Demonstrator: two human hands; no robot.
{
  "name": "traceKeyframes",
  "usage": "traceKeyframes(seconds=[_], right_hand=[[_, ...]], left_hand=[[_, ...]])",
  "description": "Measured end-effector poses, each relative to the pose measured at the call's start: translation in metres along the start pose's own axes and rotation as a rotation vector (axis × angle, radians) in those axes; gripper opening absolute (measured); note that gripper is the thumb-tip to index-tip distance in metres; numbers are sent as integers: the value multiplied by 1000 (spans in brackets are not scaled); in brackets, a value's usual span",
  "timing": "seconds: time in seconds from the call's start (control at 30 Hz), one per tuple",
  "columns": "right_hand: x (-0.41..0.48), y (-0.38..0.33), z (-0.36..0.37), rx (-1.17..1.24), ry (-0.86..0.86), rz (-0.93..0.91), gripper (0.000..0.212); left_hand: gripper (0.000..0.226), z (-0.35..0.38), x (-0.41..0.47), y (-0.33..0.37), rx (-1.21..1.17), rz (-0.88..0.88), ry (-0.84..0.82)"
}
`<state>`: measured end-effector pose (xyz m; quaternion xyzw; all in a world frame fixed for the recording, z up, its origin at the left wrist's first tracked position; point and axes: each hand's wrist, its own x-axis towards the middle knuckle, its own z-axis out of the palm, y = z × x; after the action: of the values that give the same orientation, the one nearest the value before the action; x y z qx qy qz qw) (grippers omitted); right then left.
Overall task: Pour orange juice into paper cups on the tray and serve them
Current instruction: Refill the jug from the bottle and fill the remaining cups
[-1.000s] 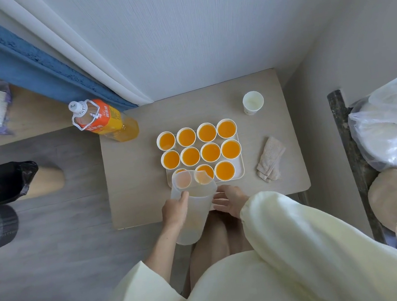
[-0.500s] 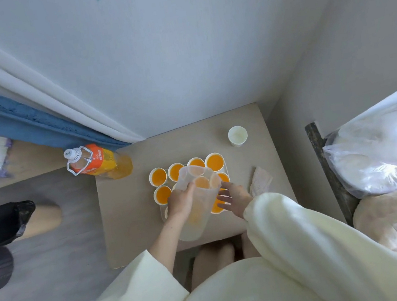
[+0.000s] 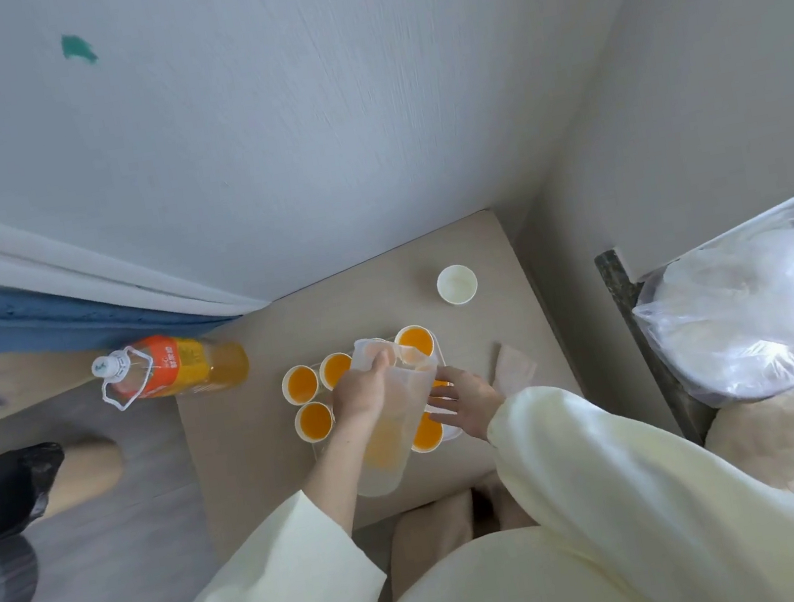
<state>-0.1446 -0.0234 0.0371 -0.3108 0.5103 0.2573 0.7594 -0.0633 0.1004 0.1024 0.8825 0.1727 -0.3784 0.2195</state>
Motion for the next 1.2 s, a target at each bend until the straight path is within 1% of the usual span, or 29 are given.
traceKeyframes(seconds=[0.13, 0.3, 0.47, 0.73, 1.03, 1.2], right_hand=[[6, -5, 0, -26, -20, 25, 44], [14, -10, 0, -38, -36, 37, 50], [19, -10, 2, -50, -30, 61, 47], [25, -11, 2, -74, -44, 80, 47], [28, -10, 1, -77, -38, 79, 49], [26, -9, 2, -64, -35, 75, 44]], left_hand=[[60, 2, 4, 6, -3, -25, -2], [61, 3, 9, 12, 11, -44, -5], [64, 2, 14, 13, 54, -39, 4], [51, 2, 16, 19, 107, -29, 10], [59, 4, 20, 16, 110, -36, 19], [58, 3, 20, 19, 137, -25, 32]])
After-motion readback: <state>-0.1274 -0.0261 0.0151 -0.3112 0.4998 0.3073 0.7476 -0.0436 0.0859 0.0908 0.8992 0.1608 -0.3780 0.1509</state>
